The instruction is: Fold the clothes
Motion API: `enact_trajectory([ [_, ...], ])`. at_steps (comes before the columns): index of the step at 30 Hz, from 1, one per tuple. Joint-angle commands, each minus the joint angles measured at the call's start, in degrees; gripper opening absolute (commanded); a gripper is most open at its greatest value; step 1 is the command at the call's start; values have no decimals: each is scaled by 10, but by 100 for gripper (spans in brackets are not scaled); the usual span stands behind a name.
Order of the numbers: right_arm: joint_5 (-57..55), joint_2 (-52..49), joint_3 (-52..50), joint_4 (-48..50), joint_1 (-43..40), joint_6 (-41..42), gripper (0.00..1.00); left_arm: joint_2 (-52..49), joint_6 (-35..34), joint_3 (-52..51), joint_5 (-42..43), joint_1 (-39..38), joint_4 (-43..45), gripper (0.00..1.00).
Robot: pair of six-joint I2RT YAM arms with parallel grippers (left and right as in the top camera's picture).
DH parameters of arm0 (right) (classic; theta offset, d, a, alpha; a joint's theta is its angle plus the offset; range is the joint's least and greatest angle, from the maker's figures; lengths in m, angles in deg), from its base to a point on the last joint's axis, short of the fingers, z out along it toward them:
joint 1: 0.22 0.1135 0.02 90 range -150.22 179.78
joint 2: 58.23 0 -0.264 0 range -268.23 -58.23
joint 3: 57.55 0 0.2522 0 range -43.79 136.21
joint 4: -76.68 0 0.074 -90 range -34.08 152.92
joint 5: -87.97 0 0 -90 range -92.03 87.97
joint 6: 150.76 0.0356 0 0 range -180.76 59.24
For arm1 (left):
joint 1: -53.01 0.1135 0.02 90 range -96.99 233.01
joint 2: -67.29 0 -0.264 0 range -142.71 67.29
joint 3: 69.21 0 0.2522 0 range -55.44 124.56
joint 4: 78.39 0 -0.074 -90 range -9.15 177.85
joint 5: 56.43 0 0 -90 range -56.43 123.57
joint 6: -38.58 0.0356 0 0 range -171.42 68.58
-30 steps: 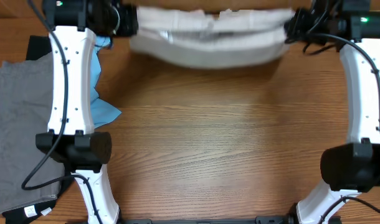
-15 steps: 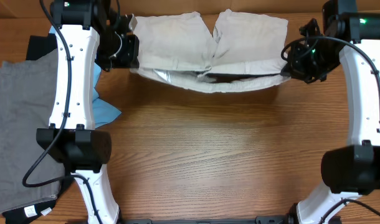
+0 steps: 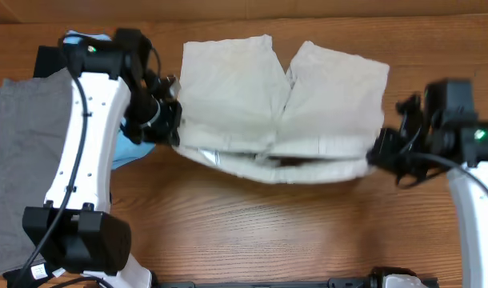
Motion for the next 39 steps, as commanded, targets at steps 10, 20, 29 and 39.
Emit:
enact_trajectory([
  [10, 4, 48, -145, 0, -8, 80, 57, 6, -24, -255, -22, -132, 61, 75],
  [20, 3, 58, -144, -12, -8, 106, 65, 6, -24, -189, -44, -123, 58, 100],
  [29, 3, 58, -144, 88, -7, 139, 66, 6, -10, -25, -46, -133, 187, 100],
  [39, 20, 58, -144, 96, 23, 143, 66, 6, 83, -15, -2, -136, 338, 100],
])
